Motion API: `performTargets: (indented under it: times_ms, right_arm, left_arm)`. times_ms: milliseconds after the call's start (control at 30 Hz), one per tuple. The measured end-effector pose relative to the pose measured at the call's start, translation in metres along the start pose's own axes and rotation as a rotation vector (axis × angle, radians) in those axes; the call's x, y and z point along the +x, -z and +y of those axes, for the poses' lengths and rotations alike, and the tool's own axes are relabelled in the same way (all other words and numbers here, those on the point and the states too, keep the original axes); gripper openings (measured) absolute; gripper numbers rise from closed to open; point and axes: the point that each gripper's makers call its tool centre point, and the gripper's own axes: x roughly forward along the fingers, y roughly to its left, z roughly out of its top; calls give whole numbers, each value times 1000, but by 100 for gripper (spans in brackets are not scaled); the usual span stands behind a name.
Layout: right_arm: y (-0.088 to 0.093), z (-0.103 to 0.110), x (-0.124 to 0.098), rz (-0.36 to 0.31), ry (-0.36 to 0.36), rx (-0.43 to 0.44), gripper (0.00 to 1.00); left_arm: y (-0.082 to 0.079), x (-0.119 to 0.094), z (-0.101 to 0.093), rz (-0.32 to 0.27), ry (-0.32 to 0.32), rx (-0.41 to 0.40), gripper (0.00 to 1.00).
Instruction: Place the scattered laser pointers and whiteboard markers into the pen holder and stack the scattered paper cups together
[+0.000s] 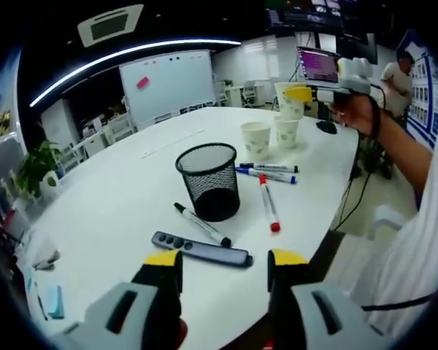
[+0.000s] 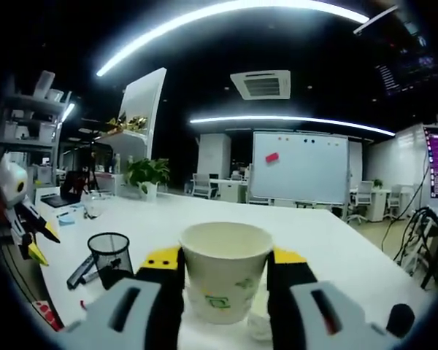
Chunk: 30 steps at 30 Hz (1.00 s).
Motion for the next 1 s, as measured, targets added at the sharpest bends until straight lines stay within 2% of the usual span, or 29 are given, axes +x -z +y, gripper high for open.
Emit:
performTargets:
  times_ms: [300,633,1000]
  right_arm:
    - [6,-6,5,13,8,5,44]
    - [5,-6,8,20,2,2,44]
    - [6,-15,9,21,20,14,44]
  left_arm:
    - [0,6,1,11,7,-2,47]
    - [-2,11,1,17,11,8,47]
    - [-5,13,3,9,5,2,47]
